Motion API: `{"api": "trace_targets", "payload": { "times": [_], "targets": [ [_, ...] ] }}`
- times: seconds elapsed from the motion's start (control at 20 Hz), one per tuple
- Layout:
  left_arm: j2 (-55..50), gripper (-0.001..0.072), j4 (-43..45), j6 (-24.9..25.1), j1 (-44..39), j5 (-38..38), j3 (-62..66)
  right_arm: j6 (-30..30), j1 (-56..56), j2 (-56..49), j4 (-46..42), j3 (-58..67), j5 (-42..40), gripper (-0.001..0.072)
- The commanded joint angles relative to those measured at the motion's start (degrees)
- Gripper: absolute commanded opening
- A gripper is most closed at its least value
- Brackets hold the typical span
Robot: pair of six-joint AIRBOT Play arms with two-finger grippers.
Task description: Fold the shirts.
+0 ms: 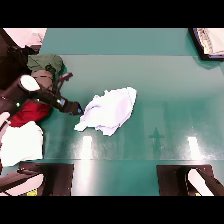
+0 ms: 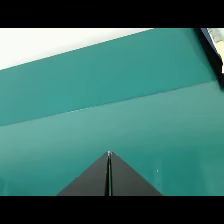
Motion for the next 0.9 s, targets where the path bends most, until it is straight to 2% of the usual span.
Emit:
{"api": "trace_targets", "payload": {
  "times": [0.0,0.15,0.4,0.45,0.5,0.55,0.7,0.85],
  "targets": [
    [-0.3,0.0538,-1.6,4.6,0.5,7.1,-8.2,0.0,0.0,0.0,-0.1,0.0,1.8,0.0013],
    [-3.7,0.0538,-6.3,7.8,0.5,8.0,-8.5,0.0,0.0,0.0,0.0,0.0,2.3,0.0014],
    [-4.5,0.0531,-8.3,7.7,0.5,12.5,-8.4,0.0,0.0,0.0,-0.1,0.0,3.7,0.0014],
    [-4.5,0.0329,-8.3,7.7,0.5,12.5,-8.4,0.0,0.0,0.0,-0.1,0.0,4.1,0.0014],
    [-4.5,0.0069,-8.3,7.7,0.5,12.5,-8.4,0.0,0.0,0.0,-0.1,0.0,4.3,0.0014],
    [-4.4,0.0026,-8.3,7.6,0.5,12.6,-8.4,0.0,0.0,0.0,-0.1,0.0,4.3,0.0014],
    [-2.9,0.0023,-7.6,6.4,0.5,10.1,-5.6,0.0,0.0,0.0,-0.2,0.0,5.6,0.0014],
    [4.8,0.0023,-6.5,4.5,0.5,7.5,1.2,0.0,0.0,0.1,-0.1,-0.9,11.2,0.0014]
  ]
}}
